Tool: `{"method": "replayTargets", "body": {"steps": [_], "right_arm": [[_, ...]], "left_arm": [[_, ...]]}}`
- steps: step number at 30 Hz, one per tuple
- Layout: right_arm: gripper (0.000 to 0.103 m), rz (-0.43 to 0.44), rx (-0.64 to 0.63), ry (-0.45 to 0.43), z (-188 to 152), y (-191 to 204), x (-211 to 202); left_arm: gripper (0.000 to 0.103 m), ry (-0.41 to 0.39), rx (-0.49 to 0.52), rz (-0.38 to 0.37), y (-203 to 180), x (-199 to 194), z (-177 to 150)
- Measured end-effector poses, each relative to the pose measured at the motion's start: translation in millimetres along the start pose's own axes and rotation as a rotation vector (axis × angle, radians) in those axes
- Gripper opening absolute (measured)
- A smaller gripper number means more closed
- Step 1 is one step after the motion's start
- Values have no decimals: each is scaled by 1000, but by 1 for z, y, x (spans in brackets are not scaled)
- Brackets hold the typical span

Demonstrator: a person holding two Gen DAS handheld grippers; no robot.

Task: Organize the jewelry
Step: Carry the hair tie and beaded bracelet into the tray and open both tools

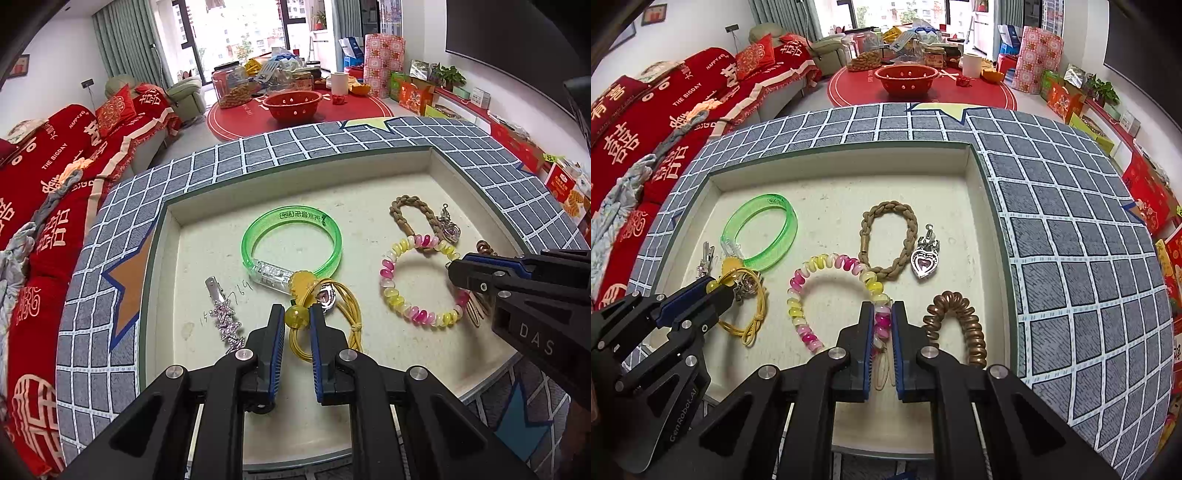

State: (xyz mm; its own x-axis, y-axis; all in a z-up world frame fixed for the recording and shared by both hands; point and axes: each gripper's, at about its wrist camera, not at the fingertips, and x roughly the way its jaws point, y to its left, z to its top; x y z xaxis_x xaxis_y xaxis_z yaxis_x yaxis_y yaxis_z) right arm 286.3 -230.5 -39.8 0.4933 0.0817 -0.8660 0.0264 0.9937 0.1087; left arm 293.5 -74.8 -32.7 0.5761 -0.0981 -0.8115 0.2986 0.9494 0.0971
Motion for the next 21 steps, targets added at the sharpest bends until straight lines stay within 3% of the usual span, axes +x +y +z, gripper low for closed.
{"method": "replayTargets", "body": {"steps": [2,4,5,6,21], "right_arm": [[16,13,6,2,1,0,0],[33,24,13,-7,2,-1,-3],[51,28,17,-15,2,-2,-6],[57,35,20,-31,2,-1,-10],[58,79,123,-116,5,-17,-44]], "left_arm": [[26,0,-7,1,2,-1,-1],[26,-3,-14,2,4,-2,-1],[26,-4,-15,4,4,-2,-2],[26,-6,-16,5,4,-3,-3],[26,-48,-27,17,7,-19,-1]]}}
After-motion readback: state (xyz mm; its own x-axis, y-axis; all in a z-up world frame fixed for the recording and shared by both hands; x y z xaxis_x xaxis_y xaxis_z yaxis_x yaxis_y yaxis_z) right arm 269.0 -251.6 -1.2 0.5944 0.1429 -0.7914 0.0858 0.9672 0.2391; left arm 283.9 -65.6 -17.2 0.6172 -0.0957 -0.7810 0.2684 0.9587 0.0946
